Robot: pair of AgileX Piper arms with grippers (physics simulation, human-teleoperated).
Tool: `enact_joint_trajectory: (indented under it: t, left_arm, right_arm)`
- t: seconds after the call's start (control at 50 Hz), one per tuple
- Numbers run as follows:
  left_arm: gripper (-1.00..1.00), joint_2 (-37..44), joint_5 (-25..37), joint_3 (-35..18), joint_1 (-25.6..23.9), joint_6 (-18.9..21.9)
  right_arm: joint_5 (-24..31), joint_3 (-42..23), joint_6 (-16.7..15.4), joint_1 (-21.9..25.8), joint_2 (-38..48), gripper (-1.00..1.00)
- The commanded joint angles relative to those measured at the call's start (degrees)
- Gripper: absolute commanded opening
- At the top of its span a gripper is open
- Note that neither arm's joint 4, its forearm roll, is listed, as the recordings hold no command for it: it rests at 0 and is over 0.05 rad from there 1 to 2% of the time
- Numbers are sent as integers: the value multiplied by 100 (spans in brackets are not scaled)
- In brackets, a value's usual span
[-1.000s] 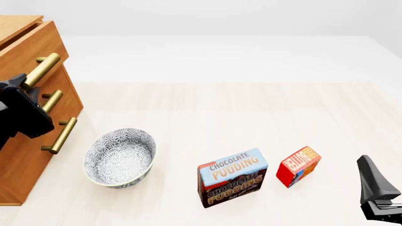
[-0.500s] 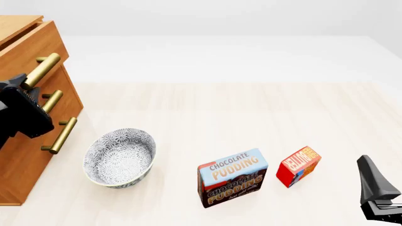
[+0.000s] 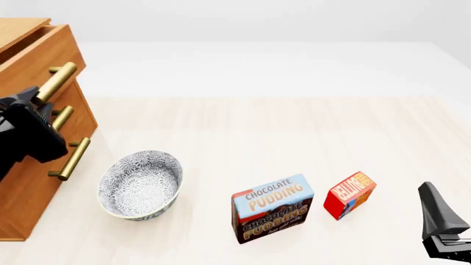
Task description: Put the butter at the back in the top drawer of the cabinet and close it.
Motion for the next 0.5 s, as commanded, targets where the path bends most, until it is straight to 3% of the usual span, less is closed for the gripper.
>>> enact_joint_trajectory:
  t: [0.02,0.24,0.5]
  left_arm:
    - [-100,-239,61,266,-107,21]
    - [-100,-20,-314,479,-300,160]
    - [-100,27,-317,464,-417,163]
  right_arm:
    - [0,0,0,0,0,100]
    - [0,0,0,0,0,100]
    - [0,0,0,0,0,100]
